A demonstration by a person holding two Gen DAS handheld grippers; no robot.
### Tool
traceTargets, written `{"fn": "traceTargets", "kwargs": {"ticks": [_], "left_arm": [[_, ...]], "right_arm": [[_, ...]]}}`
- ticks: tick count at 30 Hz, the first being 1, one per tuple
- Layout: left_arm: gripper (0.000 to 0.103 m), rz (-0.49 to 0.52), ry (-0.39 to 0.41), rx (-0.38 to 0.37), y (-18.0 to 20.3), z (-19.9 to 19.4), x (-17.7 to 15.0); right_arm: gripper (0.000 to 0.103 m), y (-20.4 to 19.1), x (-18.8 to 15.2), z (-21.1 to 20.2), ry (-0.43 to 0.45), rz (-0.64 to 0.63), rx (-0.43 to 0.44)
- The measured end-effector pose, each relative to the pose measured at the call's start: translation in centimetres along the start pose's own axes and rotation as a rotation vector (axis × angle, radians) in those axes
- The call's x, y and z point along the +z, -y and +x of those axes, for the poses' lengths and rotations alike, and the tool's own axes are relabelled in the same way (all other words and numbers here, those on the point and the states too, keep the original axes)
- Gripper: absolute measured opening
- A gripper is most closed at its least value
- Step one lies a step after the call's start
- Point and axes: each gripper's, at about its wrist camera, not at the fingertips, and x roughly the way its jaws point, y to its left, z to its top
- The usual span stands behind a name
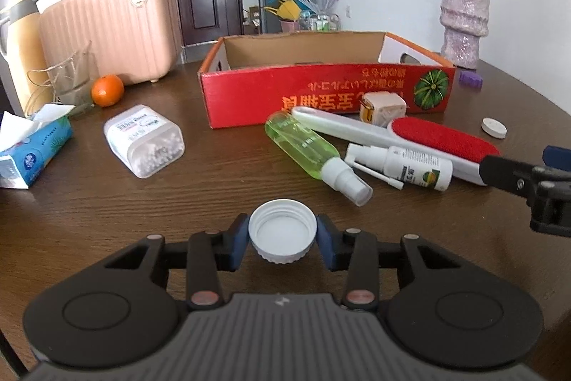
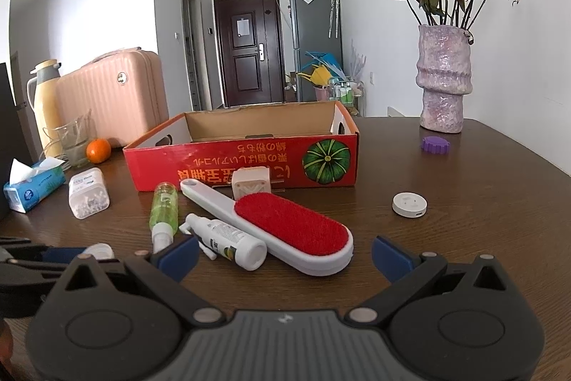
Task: Organize rigid objects
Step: 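Lift the white cap with the left tool toward the cardboard box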
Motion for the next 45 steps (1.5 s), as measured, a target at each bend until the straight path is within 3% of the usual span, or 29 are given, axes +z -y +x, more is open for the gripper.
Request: {"fn": "traceTargets", "kwargs": {"ticks": [14, 29, 38, 45], "left_arm": [[0.041, -0.066, 0.098, 0.019, -2.5, -3.0, 1.6], [0.041, -0.051, 0.177, 0.056, -6.2, -4.3, 3.9], [0.041, -0.087, 0.184, 0.075, -8.8, -3.5, 4.3], [0.041, -0.130, 0.142, 0.077, -10.7, -1.8, 4.5]], "right_arm": [[0.103, -1.4, -0.1, 0.4, -0.025, -0.017, -0.012], [0.103, -6.5, 1.3, 1.8, -0.037, -0.097, 0.013], [0.101, -9.6, 2.4, 3.6, -0.021, -0.184, 0.040], [0.091, -11.7, 3.2, 5.7, -0.035, -0.233, 0.082]]}}
